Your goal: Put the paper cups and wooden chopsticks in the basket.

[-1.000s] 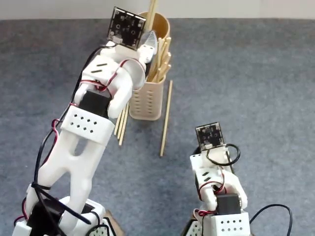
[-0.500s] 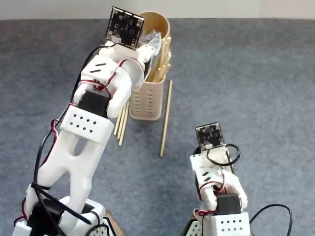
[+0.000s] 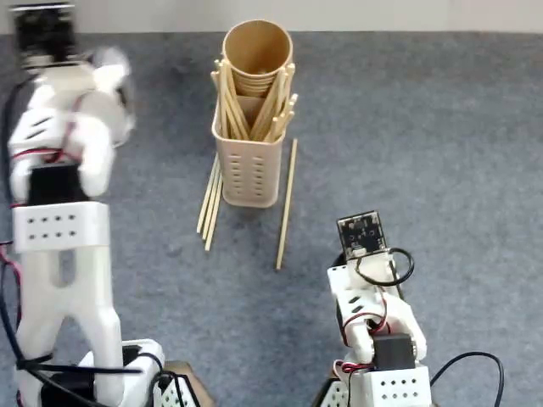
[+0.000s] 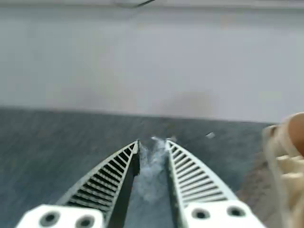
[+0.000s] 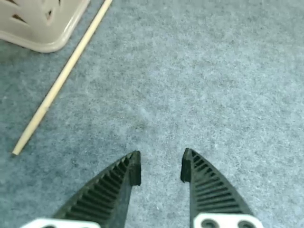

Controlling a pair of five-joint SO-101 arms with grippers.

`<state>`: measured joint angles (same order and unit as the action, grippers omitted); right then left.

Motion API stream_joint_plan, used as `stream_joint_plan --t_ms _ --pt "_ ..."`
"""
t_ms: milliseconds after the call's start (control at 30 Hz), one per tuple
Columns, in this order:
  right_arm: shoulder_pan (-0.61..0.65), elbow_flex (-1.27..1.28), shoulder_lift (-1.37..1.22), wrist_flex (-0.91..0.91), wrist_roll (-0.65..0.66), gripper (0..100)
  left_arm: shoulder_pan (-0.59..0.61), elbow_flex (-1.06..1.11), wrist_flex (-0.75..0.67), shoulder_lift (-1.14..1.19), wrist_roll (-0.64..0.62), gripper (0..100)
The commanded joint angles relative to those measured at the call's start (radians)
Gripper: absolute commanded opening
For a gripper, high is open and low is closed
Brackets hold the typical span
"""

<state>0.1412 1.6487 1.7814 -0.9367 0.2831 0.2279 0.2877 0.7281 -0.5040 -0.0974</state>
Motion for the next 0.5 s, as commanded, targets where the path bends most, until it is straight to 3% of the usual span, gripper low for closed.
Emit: stream_joint_plan --t_ms 0,233,467 --pt "0.008 0.019 0.012 0.021 0.020 14.9 -0.008 0.056 0.121 0.031 -0.011 20" --pt "0.008 0.019 0.010 0.021 0.020 14.9 -0.185 0.130 0.216 0.286 0.153 22" --pt "0.008 0.021 0.010 0.021 0.020 14.9 -0.203 0.007 0.219 0.591 0.199 22"
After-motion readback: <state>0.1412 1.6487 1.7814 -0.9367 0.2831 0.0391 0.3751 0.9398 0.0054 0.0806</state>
